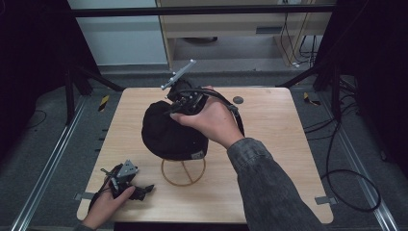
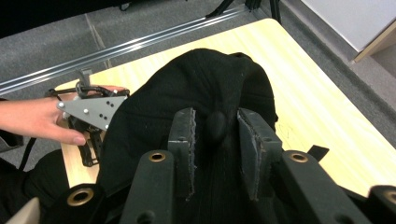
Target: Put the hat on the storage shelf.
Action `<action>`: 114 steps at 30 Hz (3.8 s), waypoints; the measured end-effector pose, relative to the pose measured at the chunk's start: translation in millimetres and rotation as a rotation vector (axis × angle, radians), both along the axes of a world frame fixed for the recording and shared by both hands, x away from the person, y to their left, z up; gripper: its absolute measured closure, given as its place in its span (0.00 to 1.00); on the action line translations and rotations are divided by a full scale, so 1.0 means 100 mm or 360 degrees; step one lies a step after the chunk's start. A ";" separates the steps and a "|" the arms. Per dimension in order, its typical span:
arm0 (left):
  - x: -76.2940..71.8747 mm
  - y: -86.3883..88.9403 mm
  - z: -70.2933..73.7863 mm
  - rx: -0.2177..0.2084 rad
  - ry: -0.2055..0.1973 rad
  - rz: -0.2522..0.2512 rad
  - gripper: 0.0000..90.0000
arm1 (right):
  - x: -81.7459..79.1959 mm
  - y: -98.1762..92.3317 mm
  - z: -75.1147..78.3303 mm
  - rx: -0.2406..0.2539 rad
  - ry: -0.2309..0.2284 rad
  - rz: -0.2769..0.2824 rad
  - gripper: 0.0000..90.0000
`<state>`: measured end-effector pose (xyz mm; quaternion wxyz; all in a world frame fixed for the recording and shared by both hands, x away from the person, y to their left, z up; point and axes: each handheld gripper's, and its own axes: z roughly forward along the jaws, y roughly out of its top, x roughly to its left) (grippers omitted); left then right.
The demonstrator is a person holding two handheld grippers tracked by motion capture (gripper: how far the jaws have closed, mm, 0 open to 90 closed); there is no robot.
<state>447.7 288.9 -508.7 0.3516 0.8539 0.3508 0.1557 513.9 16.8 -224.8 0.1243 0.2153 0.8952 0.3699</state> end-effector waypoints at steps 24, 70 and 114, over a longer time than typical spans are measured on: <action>0.00 0.00 0.00 0.0000 0.0001 -0.0002 0.00 | -0.05 -0.24 0.01 0.0040 0.0026 -0.0041 0.66; -0.01 0.00 0.00 0.0000 0.0001 -0.0002 0.00 | -0.14 -1.03 -0.16 0.0154 -0.0104 -0.0360 0.41; -0.01 0.00 0.00 0.0003 0.0002 -0.0006 0.00 | -0.30 -1.74 -1.16 0.0118 -0.0059 -0.0608 0.14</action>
